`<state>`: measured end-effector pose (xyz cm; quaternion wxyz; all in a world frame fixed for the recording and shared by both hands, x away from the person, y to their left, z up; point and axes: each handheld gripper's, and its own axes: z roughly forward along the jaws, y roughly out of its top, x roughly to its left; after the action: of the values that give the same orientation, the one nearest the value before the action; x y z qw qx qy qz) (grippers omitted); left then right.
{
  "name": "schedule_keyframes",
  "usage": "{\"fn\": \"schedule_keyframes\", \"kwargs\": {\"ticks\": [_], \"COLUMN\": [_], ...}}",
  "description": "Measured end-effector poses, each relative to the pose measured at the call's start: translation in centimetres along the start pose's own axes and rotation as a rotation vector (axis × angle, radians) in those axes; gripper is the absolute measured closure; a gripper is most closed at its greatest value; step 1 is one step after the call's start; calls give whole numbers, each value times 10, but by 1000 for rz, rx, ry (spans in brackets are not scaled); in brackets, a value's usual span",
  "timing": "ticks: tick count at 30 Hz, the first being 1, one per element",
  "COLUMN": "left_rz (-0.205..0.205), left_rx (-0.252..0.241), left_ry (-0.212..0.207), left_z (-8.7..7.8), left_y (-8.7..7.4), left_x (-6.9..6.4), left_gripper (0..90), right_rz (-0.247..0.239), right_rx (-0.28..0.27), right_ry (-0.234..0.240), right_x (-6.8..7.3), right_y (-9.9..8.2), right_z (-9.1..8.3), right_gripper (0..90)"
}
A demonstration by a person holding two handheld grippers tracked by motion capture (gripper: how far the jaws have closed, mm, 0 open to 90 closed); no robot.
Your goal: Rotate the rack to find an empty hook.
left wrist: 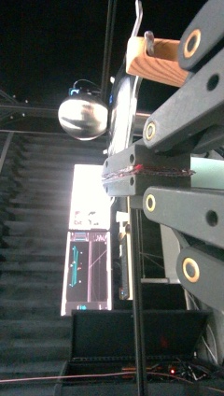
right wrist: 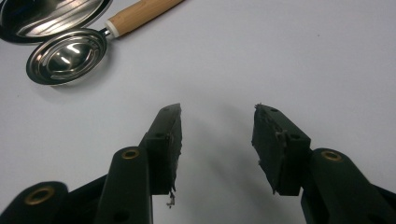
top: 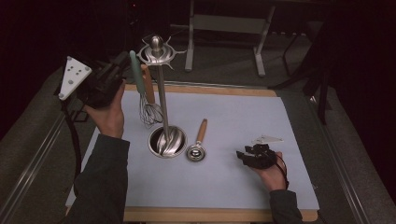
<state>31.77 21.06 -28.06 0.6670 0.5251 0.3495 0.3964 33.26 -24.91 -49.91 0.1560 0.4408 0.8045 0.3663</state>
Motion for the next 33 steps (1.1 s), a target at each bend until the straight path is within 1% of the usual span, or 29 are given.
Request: {"fn": "schedule_keyframes", "kwargs": {"ticks": [6, 10, 12, 15, 27, 33], "left_rz": [2, -4, 2, 4, 17, 37], "left_rx": [18, 24, 28, 32, 36, 46], "left_ry": [1, -3, -6, -2, -11, -11], "left_z": [5, 7, 7, 6, 2, -3], "left_y": [2, 2, 2, 3, 6, 7], "left_x": [4, 7, 8, 8, 7, 7], "left_gripper": [895, 895, 896, 895, 895, 895], "right_rz": [1, 1, 1, 0, 3, 4], "right_rx": [-2, 1, 0, 1, 2, 2], "right_ry": [0, 1, 1, 1, 3, 1], "right_x": [0, 0, 0, 0, 0, -1], "right_y": [0, 0, 0, 0, -1, -1], "right_z": [0, 0, 0, 0, 0, 0], "right_gripper": [519, 519, 519, 519, 519, 519]}}
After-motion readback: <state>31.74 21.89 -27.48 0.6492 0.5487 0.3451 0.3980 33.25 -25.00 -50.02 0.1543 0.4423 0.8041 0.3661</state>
